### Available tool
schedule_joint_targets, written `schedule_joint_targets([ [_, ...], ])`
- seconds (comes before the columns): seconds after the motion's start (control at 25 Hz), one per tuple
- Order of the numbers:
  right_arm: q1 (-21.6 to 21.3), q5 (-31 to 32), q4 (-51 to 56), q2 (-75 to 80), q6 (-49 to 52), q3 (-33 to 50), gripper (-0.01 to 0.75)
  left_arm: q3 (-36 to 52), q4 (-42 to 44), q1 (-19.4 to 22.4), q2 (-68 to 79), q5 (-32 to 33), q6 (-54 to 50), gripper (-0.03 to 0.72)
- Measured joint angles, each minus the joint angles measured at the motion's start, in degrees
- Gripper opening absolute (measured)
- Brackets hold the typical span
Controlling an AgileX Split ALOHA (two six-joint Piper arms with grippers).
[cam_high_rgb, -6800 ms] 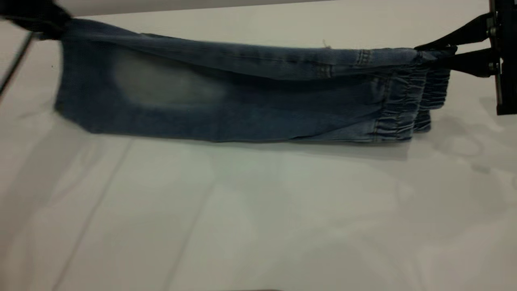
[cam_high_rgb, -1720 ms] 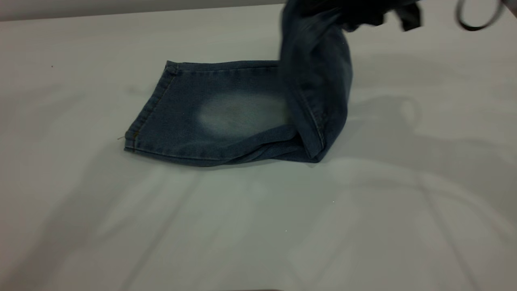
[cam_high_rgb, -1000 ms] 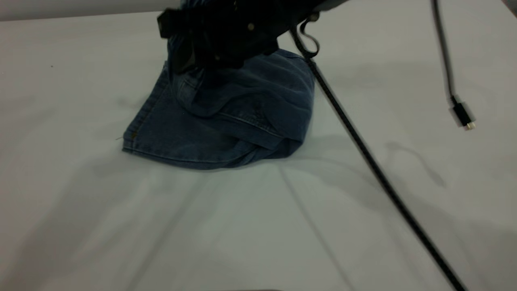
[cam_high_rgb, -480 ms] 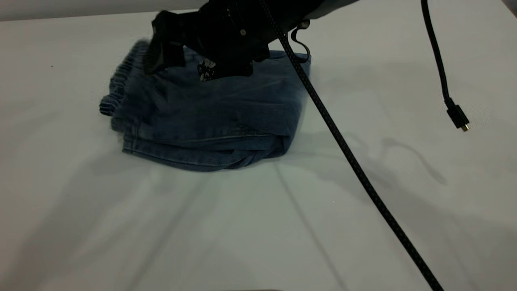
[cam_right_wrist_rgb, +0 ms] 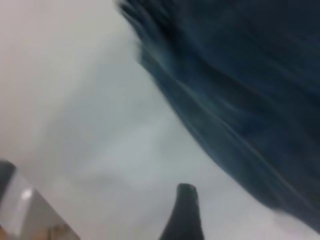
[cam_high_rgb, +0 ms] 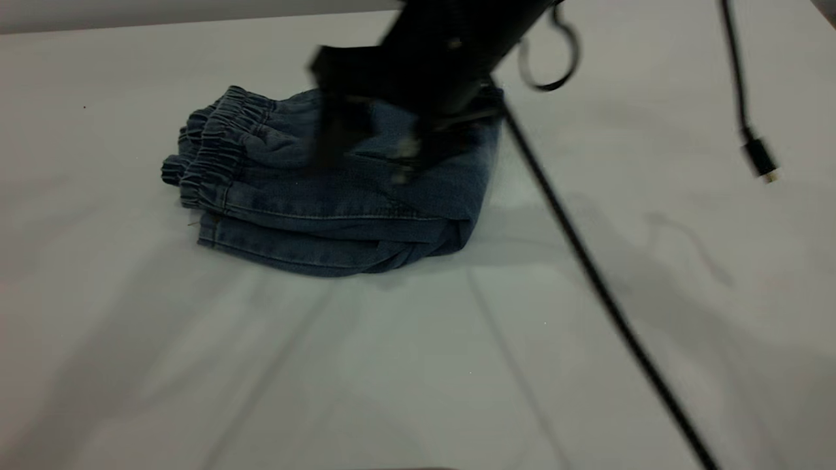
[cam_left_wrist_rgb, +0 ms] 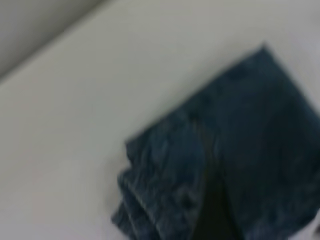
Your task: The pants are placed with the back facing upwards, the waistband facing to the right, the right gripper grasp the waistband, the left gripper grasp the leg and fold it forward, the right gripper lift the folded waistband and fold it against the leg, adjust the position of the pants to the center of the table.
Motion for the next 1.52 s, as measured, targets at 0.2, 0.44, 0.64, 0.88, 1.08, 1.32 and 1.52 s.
schedule_joint_targets([
  [0.2, -7.2, 6.4, -6.7, -2.5, 4.9, 0.0, 0.549, 0.0, 0.3, 0.0, 7.2, 1.4, 3.1, 0.463],
  [0.44, -13.2, 10.9, -8.2, -5.2, 5.1, -0.1, 0.549, 0.0, 3.8, 0.0, 19.3, 0.5, 11.1, 0.463],
  [0.64, -14.4, 12.3, -8.3, -6.5, 4.8, -0.1, 0.549, 0.0, 4.3, 0.1, 29.3, -1.2, 12.0, 0.463],
  [0.88, -14.4, 12.8, -8.3, -6.6, 4.5, -0.1, 0.549, -0.1, 4.3, 0.1, 34.8, -3.1, 10.0, 0.463],
  [1.08, -14.4, 12.9, -8.3, -6.6, 4.3, -0.1, 0.549, -0.6, 3.3, 0.1, 35.3, -2.8, 3.4, 0.462],
  [1.32, -14.4, 12.9, -8.3, -6.6, 3.8, -0.2, 0.549, -0.7, -3.9, 0.0, 35.4, -0.7, 0.1, 0.428],
  [1.52, -14.4, 12.8, -8.3, -6.6, 3.6, -0.2, 0.549, -0.7, -9.0, -1.7, 35.6, 0.8, -3.5, 0.373],
])
